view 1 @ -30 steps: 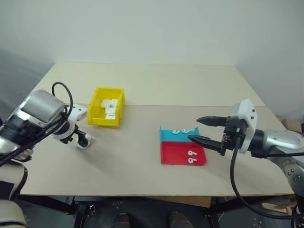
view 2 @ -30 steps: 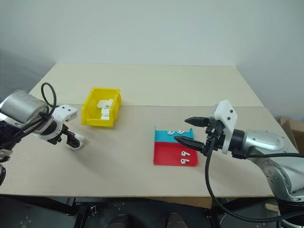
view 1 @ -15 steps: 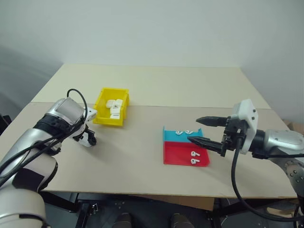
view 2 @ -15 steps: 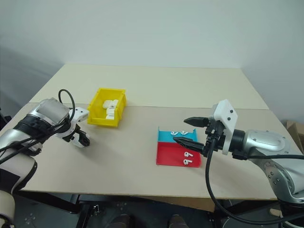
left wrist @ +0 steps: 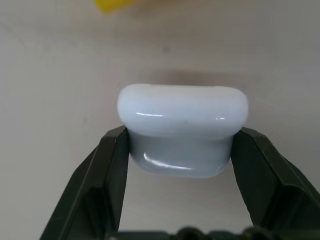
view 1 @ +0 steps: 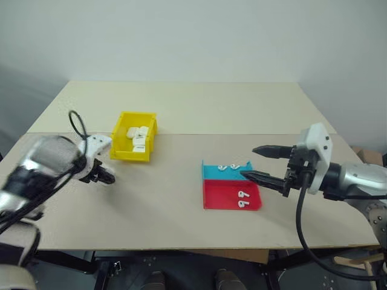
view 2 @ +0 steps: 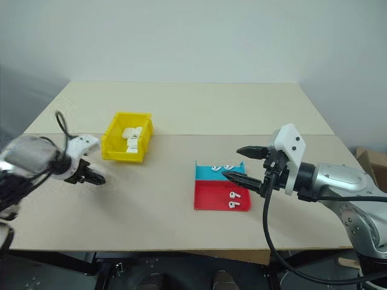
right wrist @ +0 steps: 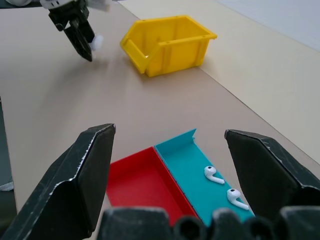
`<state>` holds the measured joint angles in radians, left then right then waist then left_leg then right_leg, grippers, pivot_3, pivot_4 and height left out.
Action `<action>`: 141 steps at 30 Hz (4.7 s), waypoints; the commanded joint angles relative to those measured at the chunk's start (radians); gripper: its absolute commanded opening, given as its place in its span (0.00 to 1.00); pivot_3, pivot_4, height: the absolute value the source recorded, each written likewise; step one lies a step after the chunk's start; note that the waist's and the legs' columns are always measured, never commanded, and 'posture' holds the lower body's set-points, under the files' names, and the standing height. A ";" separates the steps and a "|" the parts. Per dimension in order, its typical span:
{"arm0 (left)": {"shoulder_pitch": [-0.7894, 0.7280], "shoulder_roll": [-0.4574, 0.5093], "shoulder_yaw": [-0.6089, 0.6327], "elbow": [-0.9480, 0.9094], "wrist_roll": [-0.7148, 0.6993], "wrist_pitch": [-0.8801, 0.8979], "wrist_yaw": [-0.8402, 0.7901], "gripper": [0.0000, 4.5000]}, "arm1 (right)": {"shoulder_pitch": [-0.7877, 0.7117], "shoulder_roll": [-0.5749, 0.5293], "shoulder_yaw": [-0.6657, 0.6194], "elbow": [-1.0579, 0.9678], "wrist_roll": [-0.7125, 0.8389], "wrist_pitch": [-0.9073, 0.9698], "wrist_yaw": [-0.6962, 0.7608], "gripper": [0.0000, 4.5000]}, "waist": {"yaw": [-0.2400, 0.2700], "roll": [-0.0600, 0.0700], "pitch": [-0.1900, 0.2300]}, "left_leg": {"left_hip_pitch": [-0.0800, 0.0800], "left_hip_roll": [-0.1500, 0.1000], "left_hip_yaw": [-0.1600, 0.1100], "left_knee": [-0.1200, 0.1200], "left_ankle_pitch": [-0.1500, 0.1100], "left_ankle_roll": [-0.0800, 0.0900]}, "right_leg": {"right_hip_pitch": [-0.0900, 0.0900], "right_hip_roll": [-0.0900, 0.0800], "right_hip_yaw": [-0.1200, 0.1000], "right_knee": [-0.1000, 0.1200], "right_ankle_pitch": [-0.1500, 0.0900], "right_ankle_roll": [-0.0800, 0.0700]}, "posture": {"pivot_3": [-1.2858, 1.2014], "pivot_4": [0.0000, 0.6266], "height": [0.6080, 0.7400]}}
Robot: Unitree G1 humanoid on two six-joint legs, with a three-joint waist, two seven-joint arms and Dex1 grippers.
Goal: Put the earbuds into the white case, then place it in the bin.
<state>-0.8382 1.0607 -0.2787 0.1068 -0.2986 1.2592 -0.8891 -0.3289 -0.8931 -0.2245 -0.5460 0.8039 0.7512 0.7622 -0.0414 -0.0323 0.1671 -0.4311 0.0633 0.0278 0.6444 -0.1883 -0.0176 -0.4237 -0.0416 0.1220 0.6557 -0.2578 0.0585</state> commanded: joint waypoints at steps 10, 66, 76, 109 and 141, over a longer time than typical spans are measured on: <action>0.374 -0.372 0.639 -0.383 -0.371 -0.577 -0.130 0.61 | -0.083 -0.147 0.157 -0.020 -0.127 0.015 0.109 0.92 | 0.023 0.000 -0.001 | 0.005 -0.001 0.000 0.002 0.000 0.000 | 0.005 -0.002 -0.001 0.001 0.001 0.000 | 0.52 0.24 1.00; 0.330 -0.454 0.314 -0.414 -0.469 -0.848 -0.466 0.61 | -0.327 -0.047 0.716 0.236 -0.819 -0.067 0.494 0.13 | -0.001 0.000 -0.001 | 0.005 -0.001 0.000 0.002 0.000 0.000 | 0.004 -0.001 0.000 0.000 0.000 0.000 | 0.52 0.24 1.00; 0.313 -0.460 0.374 -0.473 -0.565 -0.704 -0.242 0.61 | -0.318 0.201 0.045 0.004 -0.348 0.301 0.309 0.13 | -0.001 -0.001 -0.001 | 0.006 0.000 -0.001 0.002 0.000 0.000 | 0.006 0.000 0.000 0.001 0.000 0.000 | 0.52 0.24 1.00; 0.182 -0.491 0.309 -0.317 -0.487 -0.751 -0.323 0.61 | -0.291 0.528 0.124 -0.136 -0.016 0.166 -0.247 0.13 | -0.005 0.000 -0.002 | 0.004 0.000 -0.001 -0.001 0.000 0.000 | 0.004 0.000 -0.001 0.000 0.000 0.000 | 0.52 0.24 1.00; 0.150 -0.542 0.278 -0.237 -0.383 -0.799 -0.318 0.61 | -0.334 0.331 0.072 -0.034 0.077 0.057 -0.139 0.81 | -0.003 -0.001 -0.002 | 0.004 -0.001 -0.001 -0.001 0.000 0.000 | 0.004 0.000 -0.001 -0.001 0.000 0.000 | 0.52 0.24 1.00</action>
<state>-0.6632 0.5215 0.0026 -0.1413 -0.7015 0.4900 -1.2065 -0.6297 -0.5372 -0.0922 -0.5780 0.8370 0.8068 0.6080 -0.0444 -0.0329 0.1655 -0.4273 0.0630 0.0265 0.6438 -0.1882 -0.0176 -0.4194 -0.0418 0.1208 0.6548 -0.2575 0.0582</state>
